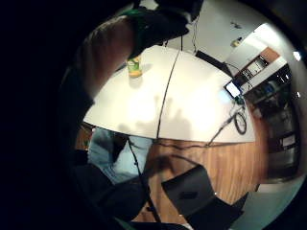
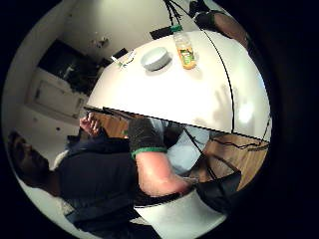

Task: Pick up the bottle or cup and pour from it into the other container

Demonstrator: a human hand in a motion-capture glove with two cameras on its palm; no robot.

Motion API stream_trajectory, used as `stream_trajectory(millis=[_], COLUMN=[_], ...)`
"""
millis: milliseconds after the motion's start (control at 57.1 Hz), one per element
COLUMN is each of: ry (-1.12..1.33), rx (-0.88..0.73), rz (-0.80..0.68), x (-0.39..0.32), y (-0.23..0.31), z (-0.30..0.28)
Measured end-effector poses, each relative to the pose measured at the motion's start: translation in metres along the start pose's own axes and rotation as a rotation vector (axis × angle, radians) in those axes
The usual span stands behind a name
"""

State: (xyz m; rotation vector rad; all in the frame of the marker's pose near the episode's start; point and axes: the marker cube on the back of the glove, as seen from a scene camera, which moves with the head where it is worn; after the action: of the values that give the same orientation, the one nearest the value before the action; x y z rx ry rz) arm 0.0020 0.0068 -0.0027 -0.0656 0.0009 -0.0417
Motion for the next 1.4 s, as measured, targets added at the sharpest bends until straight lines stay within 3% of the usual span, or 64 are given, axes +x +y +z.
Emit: stream_trajectory(millis=[88, 140, 245, 333, 420, 473, 543, 630, 701, 858, 946, 1033, 1086, 1121, 1173, 1313, 1348, 1401], ry=[-0.01, 0.003, 0.016, 0.006, 0.003, 0.008, 0.008, 0.011, 0.023, 0.001, -0.082, -0.165, -0.21, -0.235, -0.27, -0.359, -0.391, -0.443], rx=[-0.166, -0.269, -0.168, -0.266, -0.195, -0.214, -0.11, -0.183, -0.188, -0.261, -0.127, -0.148, -0.127, -0.049, 0.081, 0.03, 0.01, -0.081], rz=[-0.123, -0.055, 0.144, 0.037, -0.04, -0.027, -0.009, -0.046, 0.024, -0.119, -0.084, 0.024, -0.036, -0.05, 0.053, 0.12, 0.071, -0.128], x=[0.005, 0.003, -0.007, -0.003, 0.0, 0.0, -0.001, -0.001, -0.005, 0.009, 0.013, 0.011, 0.014, 0.014, 0.008, 0.007, 0.01, 0.019], y=[0.005, 0.01, 0.01, 0.017, 0.012, 0.013, 0.004, 0.006, 0.008, 0.009, -0.011, -0.03, -0.047, -0.068, -0.092, -0.113, -0.121, -0.128], z=[-0.006, -0.01, -0.004, -0.009, -0.005, -0.004, 0.004, 0.004, 0.006, 0.015, 0.039, 0.058, 0.07, 0.08, 0.093, 0.115, 0.121, 0.13])
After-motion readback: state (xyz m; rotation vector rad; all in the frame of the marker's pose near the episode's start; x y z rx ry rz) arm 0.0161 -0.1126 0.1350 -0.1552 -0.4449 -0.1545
